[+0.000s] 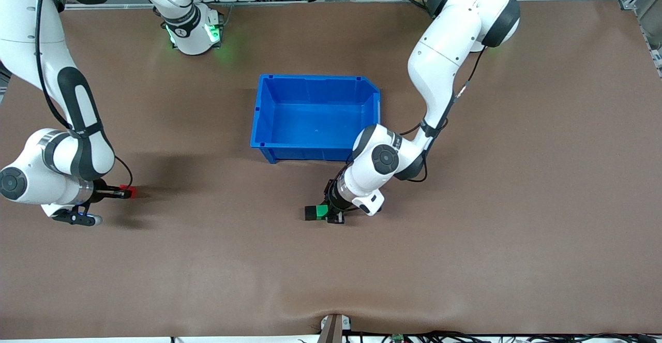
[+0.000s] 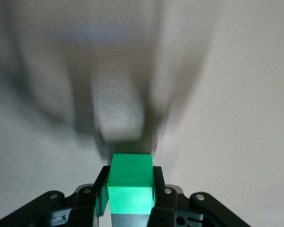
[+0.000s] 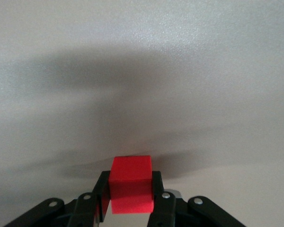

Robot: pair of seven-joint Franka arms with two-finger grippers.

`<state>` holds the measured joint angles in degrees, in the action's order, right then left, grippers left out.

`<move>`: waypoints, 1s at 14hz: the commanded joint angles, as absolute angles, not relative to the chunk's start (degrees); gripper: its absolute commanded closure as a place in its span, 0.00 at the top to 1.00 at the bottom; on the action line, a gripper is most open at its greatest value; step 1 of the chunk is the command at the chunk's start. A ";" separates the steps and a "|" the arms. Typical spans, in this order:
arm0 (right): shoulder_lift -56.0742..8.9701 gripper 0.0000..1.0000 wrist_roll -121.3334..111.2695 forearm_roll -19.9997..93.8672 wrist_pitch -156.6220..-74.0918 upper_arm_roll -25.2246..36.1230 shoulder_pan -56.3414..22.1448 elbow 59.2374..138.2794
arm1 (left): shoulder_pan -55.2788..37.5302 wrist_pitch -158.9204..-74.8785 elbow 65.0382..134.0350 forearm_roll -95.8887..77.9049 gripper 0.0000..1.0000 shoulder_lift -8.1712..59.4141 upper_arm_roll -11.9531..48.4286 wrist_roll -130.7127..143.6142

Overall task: Attach green and red cubes to black cube
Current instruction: 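Lower the green cube beside the black cube with the left gripper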

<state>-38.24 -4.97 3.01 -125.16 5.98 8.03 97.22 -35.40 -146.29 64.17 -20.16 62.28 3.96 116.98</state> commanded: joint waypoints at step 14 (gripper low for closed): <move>-37.62 0.00 -0.02 3.69 -118.93 5.36 7.39 93.96 | -36.65 -141.24 62.67 -20.65 1.00 60.74 3.60 109.70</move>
